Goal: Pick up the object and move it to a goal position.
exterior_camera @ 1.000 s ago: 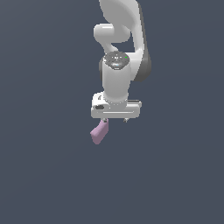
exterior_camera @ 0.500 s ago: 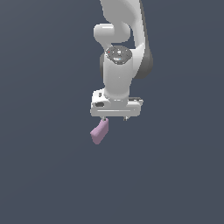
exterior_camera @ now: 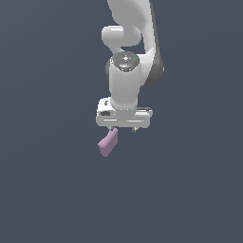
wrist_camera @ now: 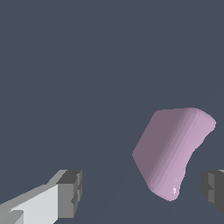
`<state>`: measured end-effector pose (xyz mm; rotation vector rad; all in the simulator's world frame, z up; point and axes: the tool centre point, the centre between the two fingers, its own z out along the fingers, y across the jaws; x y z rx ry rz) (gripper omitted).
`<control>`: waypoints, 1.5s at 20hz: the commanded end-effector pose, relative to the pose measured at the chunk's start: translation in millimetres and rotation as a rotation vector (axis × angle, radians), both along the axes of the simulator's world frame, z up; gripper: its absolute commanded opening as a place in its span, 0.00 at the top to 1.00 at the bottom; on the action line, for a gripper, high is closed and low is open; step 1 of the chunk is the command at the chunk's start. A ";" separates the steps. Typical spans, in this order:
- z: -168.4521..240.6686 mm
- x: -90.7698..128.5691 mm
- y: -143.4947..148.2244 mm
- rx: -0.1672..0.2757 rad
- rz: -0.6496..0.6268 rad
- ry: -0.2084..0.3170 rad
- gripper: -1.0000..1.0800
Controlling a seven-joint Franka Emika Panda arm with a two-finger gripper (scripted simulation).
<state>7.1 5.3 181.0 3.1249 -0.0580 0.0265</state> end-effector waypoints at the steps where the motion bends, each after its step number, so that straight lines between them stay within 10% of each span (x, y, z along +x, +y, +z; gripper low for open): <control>1: -3.1 -0.2 -5.5 0.002 -0.041 0.001 0.04; 17: -31.0 -4.8 -58.5 0.019 -0.446 0.011 0.04; 30: -41.2 -6.2 -66.4 0.020 -0.504 0.012 0.04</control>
